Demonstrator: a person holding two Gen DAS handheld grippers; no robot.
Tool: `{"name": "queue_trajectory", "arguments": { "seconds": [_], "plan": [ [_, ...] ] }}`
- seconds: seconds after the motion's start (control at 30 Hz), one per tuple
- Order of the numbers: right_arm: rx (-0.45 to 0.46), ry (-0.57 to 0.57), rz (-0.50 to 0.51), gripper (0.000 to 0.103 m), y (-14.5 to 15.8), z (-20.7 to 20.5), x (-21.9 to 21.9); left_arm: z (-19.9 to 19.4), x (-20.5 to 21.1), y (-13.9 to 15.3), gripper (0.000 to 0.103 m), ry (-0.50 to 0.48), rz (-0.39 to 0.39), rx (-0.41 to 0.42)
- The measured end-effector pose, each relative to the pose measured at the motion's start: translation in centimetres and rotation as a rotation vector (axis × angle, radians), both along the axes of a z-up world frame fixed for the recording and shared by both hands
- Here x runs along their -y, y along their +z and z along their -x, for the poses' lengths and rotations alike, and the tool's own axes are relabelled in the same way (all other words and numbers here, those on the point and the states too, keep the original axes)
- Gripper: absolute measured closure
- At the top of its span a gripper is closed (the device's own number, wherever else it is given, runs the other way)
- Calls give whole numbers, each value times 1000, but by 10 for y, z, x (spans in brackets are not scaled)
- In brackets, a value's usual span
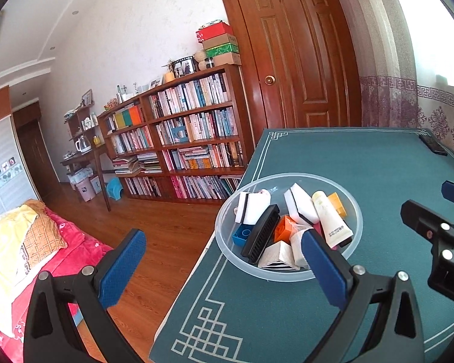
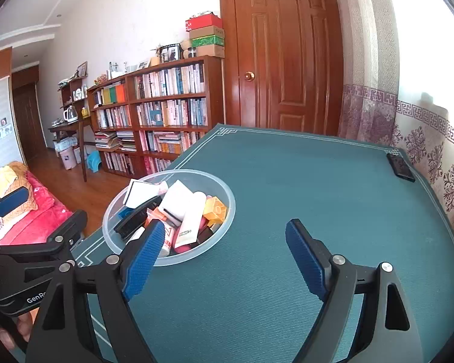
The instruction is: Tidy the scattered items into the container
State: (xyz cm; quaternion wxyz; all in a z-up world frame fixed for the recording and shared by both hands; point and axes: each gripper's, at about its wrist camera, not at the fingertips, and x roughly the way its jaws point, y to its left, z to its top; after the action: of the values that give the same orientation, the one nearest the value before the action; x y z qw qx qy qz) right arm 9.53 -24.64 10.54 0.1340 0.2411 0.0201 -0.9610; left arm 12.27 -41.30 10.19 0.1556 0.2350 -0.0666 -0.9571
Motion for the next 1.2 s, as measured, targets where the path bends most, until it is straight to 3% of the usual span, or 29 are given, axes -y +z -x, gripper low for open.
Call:
{"name": "queue_trajectory", "arguments": {
  "seconds": [0.17,0.5,0.8,1.1,1.17,1.2],
  "plan": [
    [-46,-20,-20,11,4,-5,0,-3,5,3,0,0,-11,-9],
    [-18,18,-8,11,4,-7,7,-10,18,2,0,24,-24,-20],
    [-88,1,56,10,27,-24,-4,-18,33,3,0,46,-38,-35],
    [-13,37,34,10,20,-18,6,-22,33,5,0,40,-27,-47],
    [-12,45,30,0,18,-19,8,-23,33,4,0,39,-27,-44],
    [-20,50,36,0,17,-21,8,-23,33,4,0,39,-27,-43]
  ]
}}
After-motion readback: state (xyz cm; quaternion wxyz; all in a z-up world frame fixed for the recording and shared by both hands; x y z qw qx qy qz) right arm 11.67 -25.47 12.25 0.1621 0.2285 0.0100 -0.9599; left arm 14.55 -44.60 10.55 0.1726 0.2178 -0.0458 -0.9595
